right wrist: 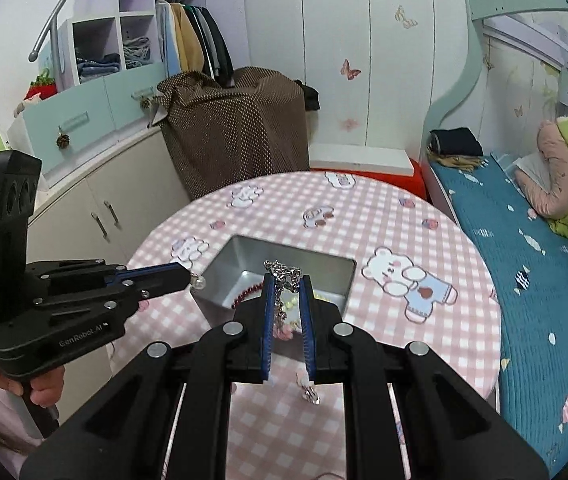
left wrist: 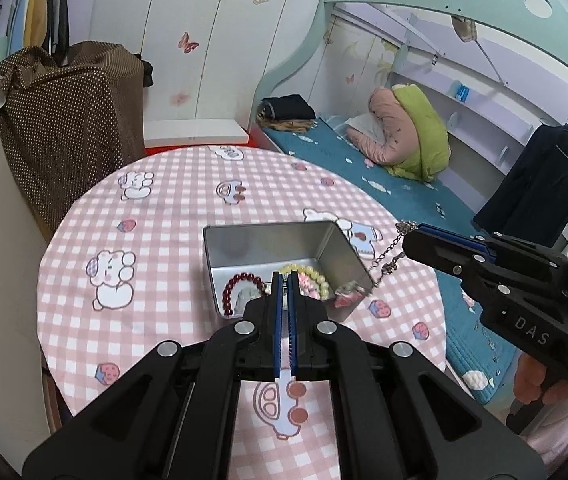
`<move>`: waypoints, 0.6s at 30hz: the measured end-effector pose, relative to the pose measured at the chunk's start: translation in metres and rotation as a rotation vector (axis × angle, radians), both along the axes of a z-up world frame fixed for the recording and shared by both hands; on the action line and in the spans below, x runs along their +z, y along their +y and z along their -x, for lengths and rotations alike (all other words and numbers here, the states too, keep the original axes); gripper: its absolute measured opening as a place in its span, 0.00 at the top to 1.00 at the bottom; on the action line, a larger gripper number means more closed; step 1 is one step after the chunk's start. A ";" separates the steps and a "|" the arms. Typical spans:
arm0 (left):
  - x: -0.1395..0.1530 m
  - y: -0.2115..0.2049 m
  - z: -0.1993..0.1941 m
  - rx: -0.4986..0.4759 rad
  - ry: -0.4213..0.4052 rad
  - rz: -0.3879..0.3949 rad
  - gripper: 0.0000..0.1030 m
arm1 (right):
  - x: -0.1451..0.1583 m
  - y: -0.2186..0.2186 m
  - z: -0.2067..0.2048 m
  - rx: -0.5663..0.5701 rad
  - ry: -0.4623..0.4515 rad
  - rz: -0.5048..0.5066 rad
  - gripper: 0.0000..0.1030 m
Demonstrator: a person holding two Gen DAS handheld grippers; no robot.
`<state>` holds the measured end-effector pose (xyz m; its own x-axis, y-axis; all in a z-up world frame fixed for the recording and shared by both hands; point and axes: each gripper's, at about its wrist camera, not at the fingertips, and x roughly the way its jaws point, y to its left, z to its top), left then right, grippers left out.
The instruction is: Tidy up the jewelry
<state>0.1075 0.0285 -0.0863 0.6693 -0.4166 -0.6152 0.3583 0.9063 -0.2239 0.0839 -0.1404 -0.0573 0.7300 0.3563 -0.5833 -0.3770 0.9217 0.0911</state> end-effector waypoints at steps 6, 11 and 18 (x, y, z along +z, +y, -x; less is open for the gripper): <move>0.010 -0.002 -0.011 -0.005 -0.020 0.006 0.98 | 0.010 0.004 -0.012 0.002 -0.024 -0.012 0.89; 0.013 -0.003 -0.025 -0.013 -0.007 0.021 0.98 | 0.009 0.005 -0.026 0.003 -0.013 -0.029 0.89; 0.001 -0.006 -0.046 -0.026 0.041 0.022 0.98 | -0.008 0.005 -0.051 0.005 0.050 -0.041 0.88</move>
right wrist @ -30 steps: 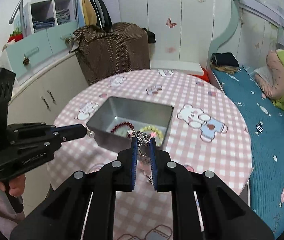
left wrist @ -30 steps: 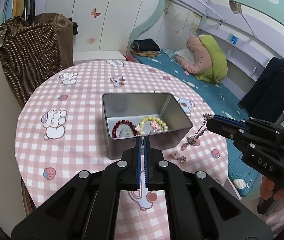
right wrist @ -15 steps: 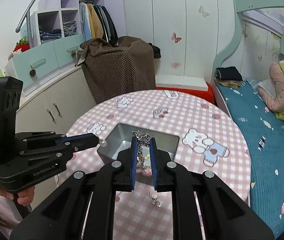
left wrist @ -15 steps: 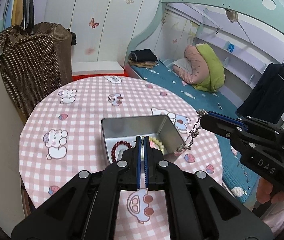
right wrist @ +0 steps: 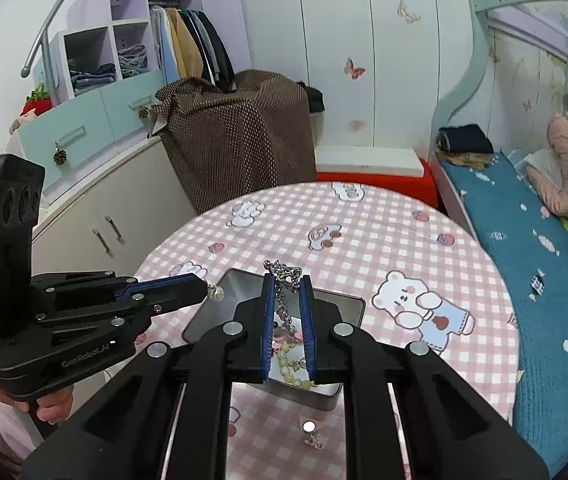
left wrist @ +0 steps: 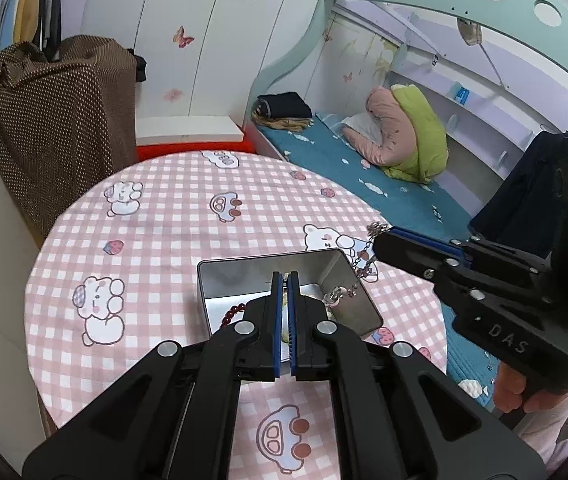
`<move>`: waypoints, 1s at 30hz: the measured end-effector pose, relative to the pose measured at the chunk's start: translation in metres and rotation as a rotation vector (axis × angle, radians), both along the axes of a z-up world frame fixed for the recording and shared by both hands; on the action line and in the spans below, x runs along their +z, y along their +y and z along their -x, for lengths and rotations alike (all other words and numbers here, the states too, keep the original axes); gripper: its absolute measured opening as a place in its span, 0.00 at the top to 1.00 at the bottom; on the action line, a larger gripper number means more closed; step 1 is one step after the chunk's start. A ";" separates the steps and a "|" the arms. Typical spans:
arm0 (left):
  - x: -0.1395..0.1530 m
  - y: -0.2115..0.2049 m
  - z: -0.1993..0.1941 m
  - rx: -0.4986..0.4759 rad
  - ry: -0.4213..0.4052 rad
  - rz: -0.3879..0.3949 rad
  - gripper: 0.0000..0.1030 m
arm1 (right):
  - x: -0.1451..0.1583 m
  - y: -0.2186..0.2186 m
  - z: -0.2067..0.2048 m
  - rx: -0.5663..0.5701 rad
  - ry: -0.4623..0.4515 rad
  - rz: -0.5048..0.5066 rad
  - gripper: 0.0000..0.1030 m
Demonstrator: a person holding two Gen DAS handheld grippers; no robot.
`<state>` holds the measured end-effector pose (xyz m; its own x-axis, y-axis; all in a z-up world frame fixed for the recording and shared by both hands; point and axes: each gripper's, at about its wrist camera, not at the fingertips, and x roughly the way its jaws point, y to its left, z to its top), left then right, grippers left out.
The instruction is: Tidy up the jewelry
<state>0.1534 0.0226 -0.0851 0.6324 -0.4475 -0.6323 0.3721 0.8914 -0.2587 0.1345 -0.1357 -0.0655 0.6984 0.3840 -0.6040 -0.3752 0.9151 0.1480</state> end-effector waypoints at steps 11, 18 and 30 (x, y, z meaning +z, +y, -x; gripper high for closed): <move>-0.023 -0.003 -0.021 -0.003 0.063 -0.025 0.94 | -0.019 -0.002 -0.016 0.012 0.064 -0.009 0.72; -0.025 0.008 -0.023 0.041 0.065 -0.036 0.63 | -0.016 -0.017 -0.015 -0.080 0.034 0.010 0.24; -0.026 0.011 -0.015 0.066 0.064 -0.052 0.53 | -0.015 -0.035 -0.007 -0.160 0.053 -0.008 0.11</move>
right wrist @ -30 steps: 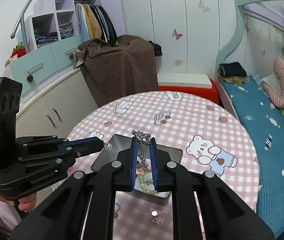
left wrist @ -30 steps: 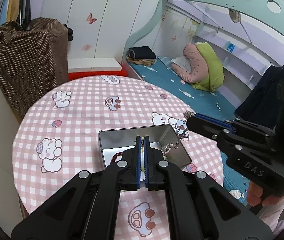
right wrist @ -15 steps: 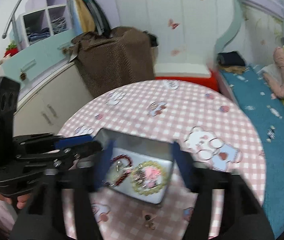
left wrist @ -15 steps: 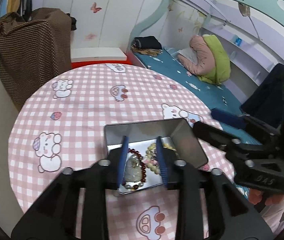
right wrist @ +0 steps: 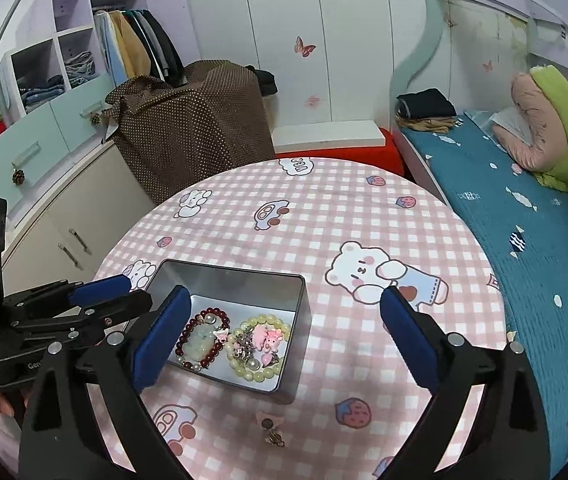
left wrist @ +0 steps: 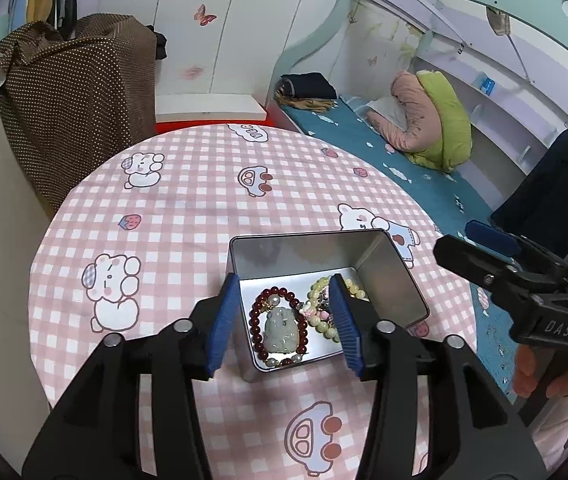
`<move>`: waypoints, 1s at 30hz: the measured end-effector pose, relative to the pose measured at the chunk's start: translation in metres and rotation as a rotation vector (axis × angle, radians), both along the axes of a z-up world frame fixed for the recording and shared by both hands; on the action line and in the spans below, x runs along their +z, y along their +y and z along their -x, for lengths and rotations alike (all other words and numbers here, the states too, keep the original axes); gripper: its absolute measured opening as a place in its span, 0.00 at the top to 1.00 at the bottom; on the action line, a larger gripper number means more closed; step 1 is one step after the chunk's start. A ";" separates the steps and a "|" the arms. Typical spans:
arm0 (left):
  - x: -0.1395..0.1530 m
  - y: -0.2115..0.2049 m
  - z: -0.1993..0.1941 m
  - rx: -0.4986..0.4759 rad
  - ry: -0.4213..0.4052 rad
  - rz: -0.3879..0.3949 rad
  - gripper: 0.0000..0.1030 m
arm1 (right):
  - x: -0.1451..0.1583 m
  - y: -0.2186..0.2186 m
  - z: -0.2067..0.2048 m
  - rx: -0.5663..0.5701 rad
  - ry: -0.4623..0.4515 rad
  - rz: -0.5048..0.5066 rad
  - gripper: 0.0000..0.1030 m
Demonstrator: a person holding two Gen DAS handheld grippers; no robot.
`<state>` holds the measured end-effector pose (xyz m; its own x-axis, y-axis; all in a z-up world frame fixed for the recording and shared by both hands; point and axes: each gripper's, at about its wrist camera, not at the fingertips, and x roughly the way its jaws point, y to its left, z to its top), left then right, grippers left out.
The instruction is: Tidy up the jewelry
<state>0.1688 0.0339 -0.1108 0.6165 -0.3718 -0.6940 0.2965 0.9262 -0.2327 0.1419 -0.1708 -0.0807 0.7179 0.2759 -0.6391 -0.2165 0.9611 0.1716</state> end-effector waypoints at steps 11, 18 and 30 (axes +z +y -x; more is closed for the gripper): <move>0.004 -0.003 0.022 -0.013 -0.026 -0.010 0.43 | 0.003 -0.015 0.024 -0.062 -0.056 -0.025 0.11; -0.001 -0.015 0.051 -0.066 -0.046 -0.032 0.33 | -0.014 -0.017 0.054 -0.066 -0.067 0.036 0.11; -0.037 -0.037 0.077 -0.152 0.034 -0.036 0.44 | -0.076 0.000 0.071 0.086 0.110 0.050 0.56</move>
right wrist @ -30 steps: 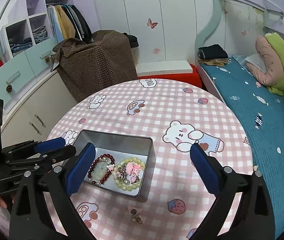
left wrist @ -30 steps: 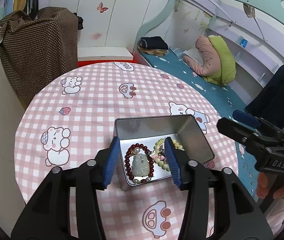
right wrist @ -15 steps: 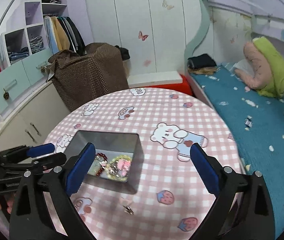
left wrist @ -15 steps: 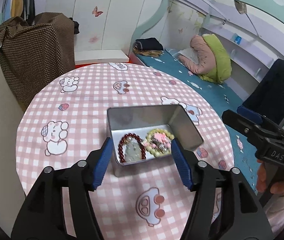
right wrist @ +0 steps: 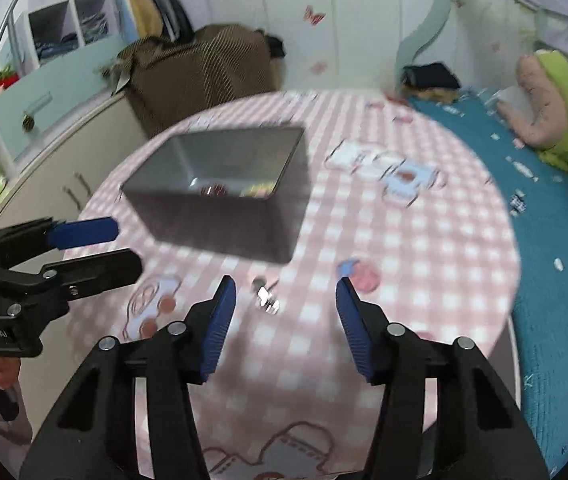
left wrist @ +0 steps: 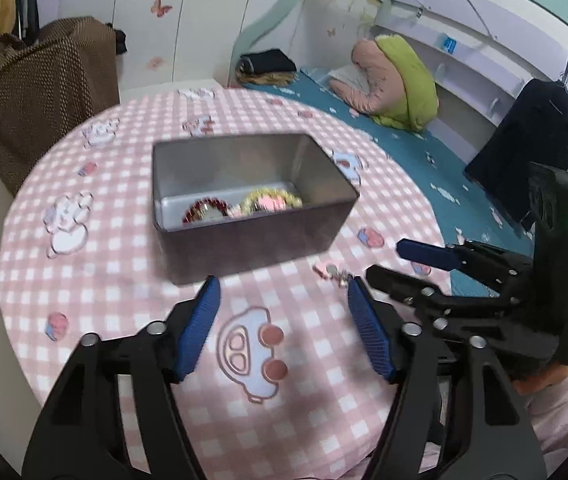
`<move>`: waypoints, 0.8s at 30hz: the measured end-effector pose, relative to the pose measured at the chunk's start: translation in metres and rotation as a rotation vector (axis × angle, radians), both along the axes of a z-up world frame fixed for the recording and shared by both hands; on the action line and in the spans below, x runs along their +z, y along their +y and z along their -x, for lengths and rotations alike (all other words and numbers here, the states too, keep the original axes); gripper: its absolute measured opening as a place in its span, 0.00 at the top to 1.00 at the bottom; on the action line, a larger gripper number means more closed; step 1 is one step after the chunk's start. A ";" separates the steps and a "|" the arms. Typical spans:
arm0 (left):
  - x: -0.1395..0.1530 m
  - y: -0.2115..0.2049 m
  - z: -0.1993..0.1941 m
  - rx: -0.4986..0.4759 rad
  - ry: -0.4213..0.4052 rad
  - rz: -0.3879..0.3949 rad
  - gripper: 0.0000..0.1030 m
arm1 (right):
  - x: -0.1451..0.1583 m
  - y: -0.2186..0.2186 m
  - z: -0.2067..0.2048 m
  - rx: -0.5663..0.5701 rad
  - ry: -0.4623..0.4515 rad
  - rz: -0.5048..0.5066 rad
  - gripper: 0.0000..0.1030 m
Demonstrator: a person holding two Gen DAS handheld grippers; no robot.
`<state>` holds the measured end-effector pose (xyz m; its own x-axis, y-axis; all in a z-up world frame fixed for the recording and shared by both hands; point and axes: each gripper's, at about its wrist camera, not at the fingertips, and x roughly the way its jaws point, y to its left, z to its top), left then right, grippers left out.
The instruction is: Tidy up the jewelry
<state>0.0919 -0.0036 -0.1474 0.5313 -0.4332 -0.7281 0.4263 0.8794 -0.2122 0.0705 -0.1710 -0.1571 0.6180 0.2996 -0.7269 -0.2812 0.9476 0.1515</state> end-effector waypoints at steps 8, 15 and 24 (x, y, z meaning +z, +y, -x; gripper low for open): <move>-0.018 -0.007 -0.005 -0.017 0.059 0.010 0.54 | -0.017 0.012 -0.009 0.055 0.042 0.010 0.68; -0.028 -0.013 -0.013 -0.027 0.096 0.024 0.54 | -0.022 0.013 -0.014 0.106 0.026 0.028 0.91; -0.031 -0.013 -0.019 -0.019 0.119 0.045 0.54 | -0.004 0.005 -0.015 0.096 -0.001 -0.008 0.91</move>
<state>0.1113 -0.0166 -0.1785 0.4334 -0.4759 -0.7653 0.4126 0.8597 -0.3010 0.0850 -0.1664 -0.1611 0.5873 0.3633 -0.7233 -0.3708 0.9151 0.1585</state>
